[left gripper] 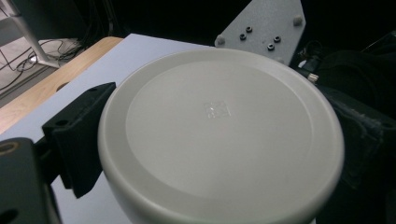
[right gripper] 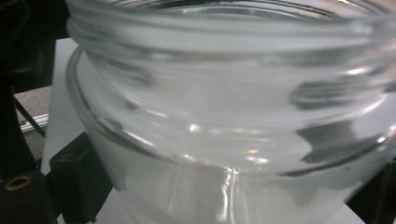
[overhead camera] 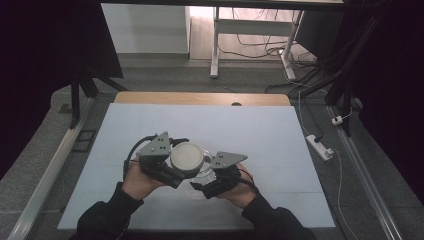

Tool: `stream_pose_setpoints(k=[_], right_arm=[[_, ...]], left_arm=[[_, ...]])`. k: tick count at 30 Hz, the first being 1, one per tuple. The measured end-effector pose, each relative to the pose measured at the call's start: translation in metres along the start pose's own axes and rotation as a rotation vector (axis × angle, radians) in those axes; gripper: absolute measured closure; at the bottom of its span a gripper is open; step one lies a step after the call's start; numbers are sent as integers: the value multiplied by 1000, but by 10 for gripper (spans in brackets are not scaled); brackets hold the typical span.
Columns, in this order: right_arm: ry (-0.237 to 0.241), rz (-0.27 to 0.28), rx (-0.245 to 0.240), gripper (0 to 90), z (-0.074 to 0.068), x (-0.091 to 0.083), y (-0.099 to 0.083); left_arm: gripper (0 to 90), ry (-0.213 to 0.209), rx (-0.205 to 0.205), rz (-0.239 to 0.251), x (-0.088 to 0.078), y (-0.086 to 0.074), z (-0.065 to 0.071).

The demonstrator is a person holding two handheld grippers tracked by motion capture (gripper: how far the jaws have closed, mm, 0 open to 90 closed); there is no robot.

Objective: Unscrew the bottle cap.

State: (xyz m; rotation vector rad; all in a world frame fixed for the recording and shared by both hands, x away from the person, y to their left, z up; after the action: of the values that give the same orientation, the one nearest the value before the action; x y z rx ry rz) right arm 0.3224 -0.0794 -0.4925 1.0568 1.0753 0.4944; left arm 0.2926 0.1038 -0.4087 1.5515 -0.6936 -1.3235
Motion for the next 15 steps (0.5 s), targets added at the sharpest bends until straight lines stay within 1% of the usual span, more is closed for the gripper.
stream_pose_setpoints(k=[9,12,15], right_arm=[[-53,-1,24,71,17,-7,-3],[-68,3,37,71,22,-9,-4],[-79,5,39,71,27,-11,-5]], left_arm=[[77,-1,-14,-7,-2,-8,-3],[77,-5,-14,-9,-3,-10,-3],[77,-5,-17,-14,-3,-12,-3]])
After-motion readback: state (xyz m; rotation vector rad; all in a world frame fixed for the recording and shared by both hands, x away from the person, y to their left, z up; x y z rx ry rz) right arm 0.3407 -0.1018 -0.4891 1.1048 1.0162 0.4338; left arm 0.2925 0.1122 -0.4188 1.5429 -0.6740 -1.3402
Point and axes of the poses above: each handheld gripper's, and its own axes: x roughly forward along the jaws, y roughly out of its top, z roughly to its right, the point moved 3 cm from there along x, roughly forward along the jaws, and after that the axes turned 8 degrees about -y, right-handed, at the moved point
